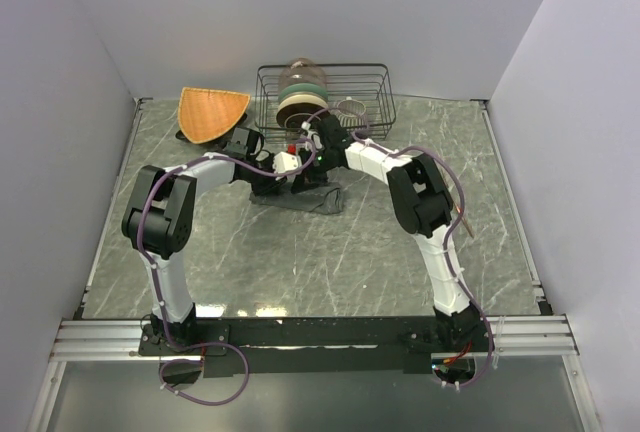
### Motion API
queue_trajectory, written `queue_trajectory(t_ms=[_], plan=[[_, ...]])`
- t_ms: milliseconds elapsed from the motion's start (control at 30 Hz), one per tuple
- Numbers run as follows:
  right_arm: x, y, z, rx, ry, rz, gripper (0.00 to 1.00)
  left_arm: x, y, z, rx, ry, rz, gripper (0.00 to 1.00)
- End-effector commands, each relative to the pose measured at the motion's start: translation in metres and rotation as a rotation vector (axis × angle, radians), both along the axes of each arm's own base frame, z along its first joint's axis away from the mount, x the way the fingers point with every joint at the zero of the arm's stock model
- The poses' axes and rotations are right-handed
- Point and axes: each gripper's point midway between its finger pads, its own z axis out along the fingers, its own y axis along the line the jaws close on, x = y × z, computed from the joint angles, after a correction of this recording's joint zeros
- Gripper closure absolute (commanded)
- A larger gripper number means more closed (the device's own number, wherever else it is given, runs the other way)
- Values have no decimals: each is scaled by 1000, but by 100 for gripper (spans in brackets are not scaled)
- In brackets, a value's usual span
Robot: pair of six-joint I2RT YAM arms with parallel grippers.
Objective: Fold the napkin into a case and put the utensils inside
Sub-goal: Smooth out the smaller rectangle-folded napkin at the center of the board.
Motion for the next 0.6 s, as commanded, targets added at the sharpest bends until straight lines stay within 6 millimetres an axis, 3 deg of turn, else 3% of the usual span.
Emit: queue_trajectory(t_ms=[0,100,200,333,433,567], plan=[[12,1,-15,-56,-55,-27,93,-4,7,-15,26,31,40,63],[13,-5,-28,-100,-56,-37,93,3,6,-3,-1,19,71,57],[13,-11,-35,-140,-68,-38,93,16,9,33,-75,-22,134,51],[17,-16,-39,-168,-94,-56,94,23,27,81,-190,16,255,52],[18,-16,-38,-171,-100,-62,94,19,40,90,-196,40,293,59],[21,-14,-36,-166,-106,-61,93,7,40,90,-194,17,292,65]])
